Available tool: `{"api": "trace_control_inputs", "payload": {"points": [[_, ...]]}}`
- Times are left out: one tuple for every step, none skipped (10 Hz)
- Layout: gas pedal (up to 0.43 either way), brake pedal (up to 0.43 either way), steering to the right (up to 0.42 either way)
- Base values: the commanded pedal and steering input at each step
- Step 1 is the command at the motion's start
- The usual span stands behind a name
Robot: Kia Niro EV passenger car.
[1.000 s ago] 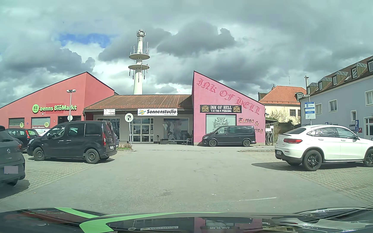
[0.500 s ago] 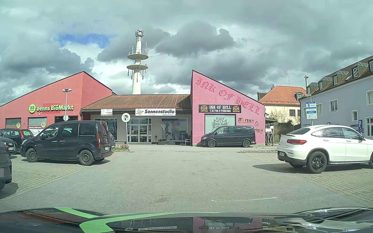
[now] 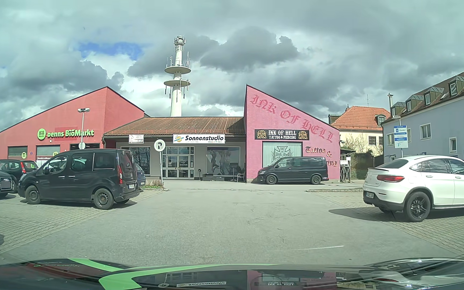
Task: Follow the waypoints while adhering to traffic rules and regulations
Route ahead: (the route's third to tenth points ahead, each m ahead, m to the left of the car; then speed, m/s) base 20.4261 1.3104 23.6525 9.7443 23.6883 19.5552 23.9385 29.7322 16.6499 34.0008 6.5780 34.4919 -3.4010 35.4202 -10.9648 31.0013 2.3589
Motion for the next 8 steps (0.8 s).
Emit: {"api": "trace_control_inputs", "payload": {"points": [[0.331, 0.000, -0.109], [0.311, 0.000, -0.100], [0.299, 0.000, -0.091], [0.280, 0.000, -0.084], [0.248, 0.000, -0.076], [0.240, 0.000, -0.069], [0.197, 0.000, -0.063], [0.189, 0.000, -0.054]]}}
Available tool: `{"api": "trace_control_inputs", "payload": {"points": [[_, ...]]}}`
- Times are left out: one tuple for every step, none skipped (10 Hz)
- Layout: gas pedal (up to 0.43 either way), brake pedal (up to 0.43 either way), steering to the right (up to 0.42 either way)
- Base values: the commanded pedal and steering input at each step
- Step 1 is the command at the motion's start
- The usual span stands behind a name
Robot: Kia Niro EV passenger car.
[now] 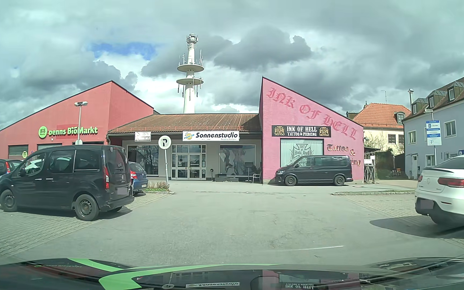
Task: Follow the waypoints while adhering to traffic rules and regulations
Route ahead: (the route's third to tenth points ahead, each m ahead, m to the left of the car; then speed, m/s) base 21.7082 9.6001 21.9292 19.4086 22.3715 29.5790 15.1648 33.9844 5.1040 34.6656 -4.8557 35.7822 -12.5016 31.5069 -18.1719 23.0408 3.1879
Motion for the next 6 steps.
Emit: {"api": "trace_control_inputs", "payload": {"points": [[0.157, 0.000, -0.039], [0.110, 0.000, -0.029], [0.110, 0.000, -0.021], [0.110, 0.000, -0.016], [0.079, 0.000, -0.010], [0.067, 0.000, -0.006]]}}
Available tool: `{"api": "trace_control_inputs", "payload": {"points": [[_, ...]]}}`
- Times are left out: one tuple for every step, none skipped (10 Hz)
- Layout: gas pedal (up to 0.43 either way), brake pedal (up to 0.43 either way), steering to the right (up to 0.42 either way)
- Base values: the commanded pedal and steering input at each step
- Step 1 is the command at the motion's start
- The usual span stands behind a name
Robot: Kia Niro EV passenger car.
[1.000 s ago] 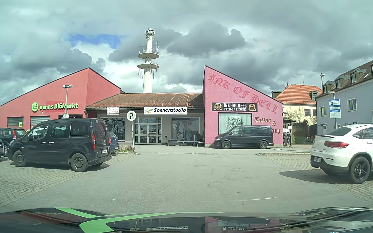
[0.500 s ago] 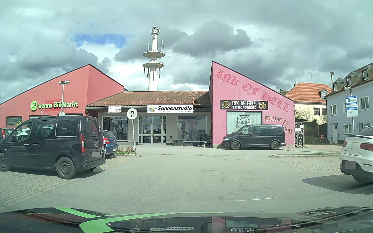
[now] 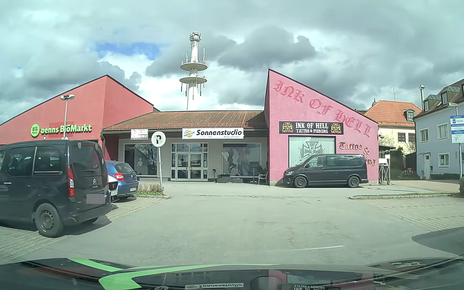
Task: Follow the waypoints while adhering to traffic rules and regulations
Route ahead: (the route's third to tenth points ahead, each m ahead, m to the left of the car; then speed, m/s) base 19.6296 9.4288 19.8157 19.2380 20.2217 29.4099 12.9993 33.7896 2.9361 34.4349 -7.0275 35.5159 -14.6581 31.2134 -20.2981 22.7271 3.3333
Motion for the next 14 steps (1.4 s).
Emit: {"api": "trace_control_inputs", "payload": {"points": [[0.067, 0.000, -0.006], [0.067, 0.000, -0.006], [0.059, 0.000, -0.006], [0.059, 0.000, -0.006], [0.039, 0.000, -0.006], [0.008, 0.000, -0.006], [0.008, 0.000, -0.006], [0.008, 0.000, -0.006], [0.008, 0.000, -0.006], [0.008, 0.000, -0.006], [0.008, 0.000, -0.006], [0.008, 0.000, -0.006], [0.008, 0.000, -0.006], [0.008, 0.000, -0.006]]}}
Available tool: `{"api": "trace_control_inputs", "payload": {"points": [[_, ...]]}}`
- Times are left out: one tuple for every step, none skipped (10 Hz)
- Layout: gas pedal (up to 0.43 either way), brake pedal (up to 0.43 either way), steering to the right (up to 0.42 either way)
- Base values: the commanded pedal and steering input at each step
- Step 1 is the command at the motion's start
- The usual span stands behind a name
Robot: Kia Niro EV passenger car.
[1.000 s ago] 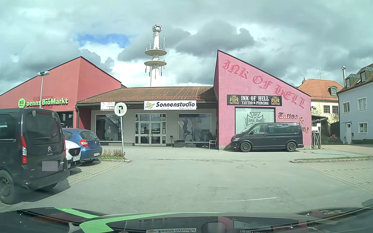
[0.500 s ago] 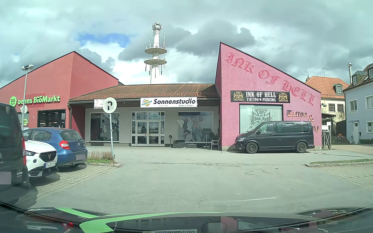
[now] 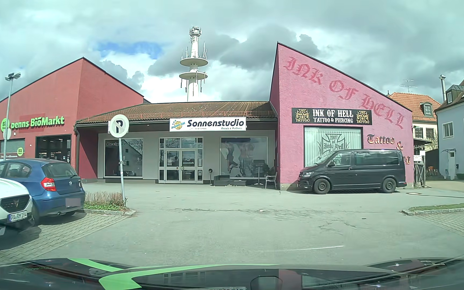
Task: Follow the waypoints while adhering to traffic rules and regulations
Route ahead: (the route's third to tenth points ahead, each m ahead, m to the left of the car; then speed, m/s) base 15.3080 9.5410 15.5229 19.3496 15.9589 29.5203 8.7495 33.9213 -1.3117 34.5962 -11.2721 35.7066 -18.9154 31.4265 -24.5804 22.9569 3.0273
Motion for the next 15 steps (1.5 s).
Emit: {"api": "trace_control_inputs", "payload": {"points": [[0.008, 0.000, -0.006], [0.008, 0.000, -0.006], [0.008, 0.000, -0.006], [0.008, 0.000, -0.006], [0.020, 0.000, -0.006], [0.020, 0.000, -0.006], [0.028, 0.000, -0.006], [0.039, 0.000, -0.008], [0.047, 0.000, -0.013], [0.059, 0.000, -0.019], [0.059, 0.000, -0.028], [0.059, 0.000, -0.039], [0.067, 0.000, -0.047], [0.067, 0.000, -0.061], [0.079, 0.000, -0.079]]}}
